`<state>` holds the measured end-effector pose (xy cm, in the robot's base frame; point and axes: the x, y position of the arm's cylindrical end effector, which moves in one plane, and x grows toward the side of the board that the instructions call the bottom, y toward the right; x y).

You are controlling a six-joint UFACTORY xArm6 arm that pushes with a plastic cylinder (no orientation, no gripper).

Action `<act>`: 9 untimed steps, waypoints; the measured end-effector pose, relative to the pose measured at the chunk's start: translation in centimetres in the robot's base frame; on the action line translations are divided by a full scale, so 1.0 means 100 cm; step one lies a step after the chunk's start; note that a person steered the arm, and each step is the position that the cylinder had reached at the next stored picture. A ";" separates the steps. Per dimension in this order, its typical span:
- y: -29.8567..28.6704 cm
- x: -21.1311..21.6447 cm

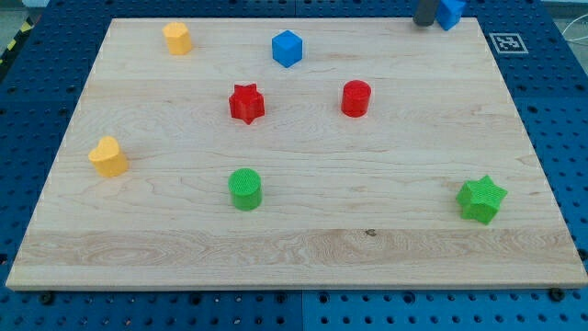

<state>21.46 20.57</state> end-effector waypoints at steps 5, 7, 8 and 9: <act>0.134 -0.024; 0.095 -0.023; 0.094 -0.023; 0.093 -0.023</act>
<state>19.15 29.88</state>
